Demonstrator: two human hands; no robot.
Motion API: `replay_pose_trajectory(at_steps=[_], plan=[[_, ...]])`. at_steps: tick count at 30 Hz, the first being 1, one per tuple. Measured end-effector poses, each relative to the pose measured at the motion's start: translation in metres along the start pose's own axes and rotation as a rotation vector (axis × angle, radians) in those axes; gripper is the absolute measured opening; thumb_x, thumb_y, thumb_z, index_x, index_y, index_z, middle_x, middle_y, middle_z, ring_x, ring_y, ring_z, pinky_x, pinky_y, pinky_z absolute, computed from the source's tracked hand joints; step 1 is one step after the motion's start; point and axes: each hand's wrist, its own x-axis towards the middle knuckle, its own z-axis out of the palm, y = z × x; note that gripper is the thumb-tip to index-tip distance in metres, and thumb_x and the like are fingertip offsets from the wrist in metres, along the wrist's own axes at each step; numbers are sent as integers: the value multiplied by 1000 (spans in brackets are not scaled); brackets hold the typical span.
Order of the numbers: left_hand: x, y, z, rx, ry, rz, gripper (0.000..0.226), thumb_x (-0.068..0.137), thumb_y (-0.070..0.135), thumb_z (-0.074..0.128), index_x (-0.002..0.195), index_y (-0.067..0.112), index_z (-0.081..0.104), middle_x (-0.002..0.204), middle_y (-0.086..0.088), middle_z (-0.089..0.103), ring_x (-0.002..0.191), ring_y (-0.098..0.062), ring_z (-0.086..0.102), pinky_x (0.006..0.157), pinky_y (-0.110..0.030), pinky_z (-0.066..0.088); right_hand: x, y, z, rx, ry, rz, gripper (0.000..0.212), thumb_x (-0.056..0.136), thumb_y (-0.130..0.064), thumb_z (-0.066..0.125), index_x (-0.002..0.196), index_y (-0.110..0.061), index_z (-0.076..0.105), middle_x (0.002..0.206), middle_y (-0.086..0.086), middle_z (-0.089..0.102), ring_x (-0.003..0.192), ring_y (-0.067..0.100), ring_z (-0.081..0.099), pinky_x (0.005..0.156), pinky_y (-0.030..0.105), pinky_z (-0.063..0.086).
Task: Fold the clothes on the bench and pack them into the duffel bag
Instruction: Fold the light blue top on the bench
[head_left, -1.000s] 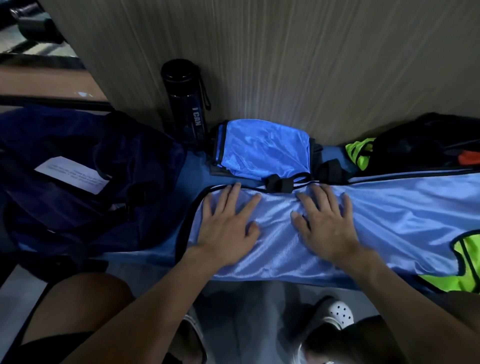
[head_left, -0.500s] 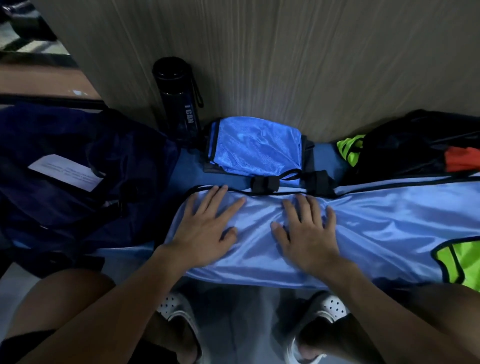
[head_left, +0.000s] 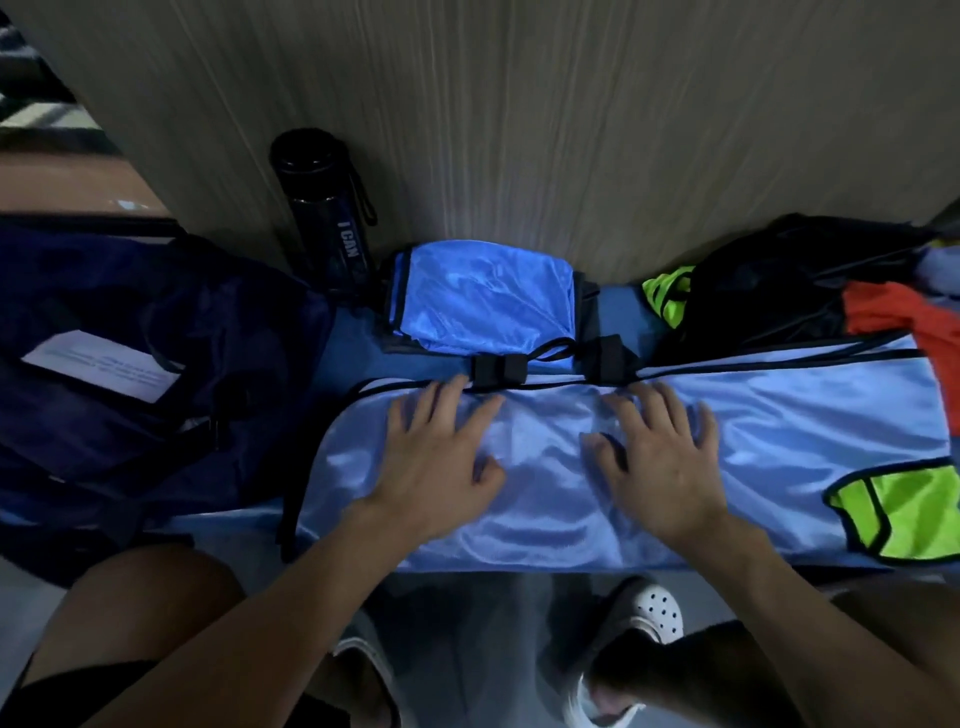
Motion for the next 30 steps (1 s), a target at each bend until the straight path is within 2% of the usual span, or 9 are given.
replay_pose_trajectory(at_steps=[1,3,8,12,16,20,22,27,30], plan=[[3,5,-3,6,105,44,59,79,38,43,134,20,56,138,-15,47,122,-36,49,97,-53,38,-1,4,-5,22,31,-5,52,87,-50,36,121,-18,58,127,6,56,125,29,48,104,53,27],[16,19,-8,1,261,144,44,78,29,51,116,14,65,116,-9,58,101,-33,56,84,-45,41,-3,16,-16,53,105,9,48,86,-45,35,115,-15,60,115,7,59,108,29,54,97,48,32],[77,96,-24,-131,233,329,31,84,31,43,99,18,68,95,0,64,92,-27,58,78,-41,42,-6,70,-38,128,184,91,47,82,-35,41,119,-13,59,109,9,57,102,35,51,85,47,37],[131,165,-32,-184,60,398,24,94,32,53,109,19,66,106,0,64,103,-26,56,87,-40,39,-11,120,-52,157,288,231,43,80,-24,56,122,-14,57,113,12,56,105,38,49,85,50,37],[168,218,-31,-289,-21,397,32,94,35,62,123,18,64,118,-2,64,111,-27,56,96,-42,42,-17,163,-61,187,360,491,46,82,-17,64,126,-14,52,120,16,51,111,39,44,90,52,34],[189,247,-32,-384,-99,369,27,91,33,68,113,17,67,106,-1,69,102,-27,63,93,-44,47,-21,191,-56,208,283,671,39,84,-24,63,119,-13,49,112,16,58,109,39,49,89,53,35],[196,256,-31,-383,-88,381,24,90,34,69,108,18,69,102,-1,68,100,-27,62,92,-44,47,-23,201,-53,225,274,691,37,85,-27,61,117,-16,47,108,10,63,108,36,53,87,49,33],[212,280,-28,-310,-20,506,33,89,36,70,117,20,67,111,-2,60,108,-25,53,95,-42,42,-29,215,-53,236,235,707,36,86,-35,60,116,-20,47,98,3,69,104,32,57,84,44,30],[220,295,-25,-274,-38,571,33,90,36,69,118,20,65,110,0,59,108,-24,51,97,-42,40,-30,221,-55,274,198,677,37,87,-28,61,120,-20,46,99,1,68,106,30,57,82,41,26]])
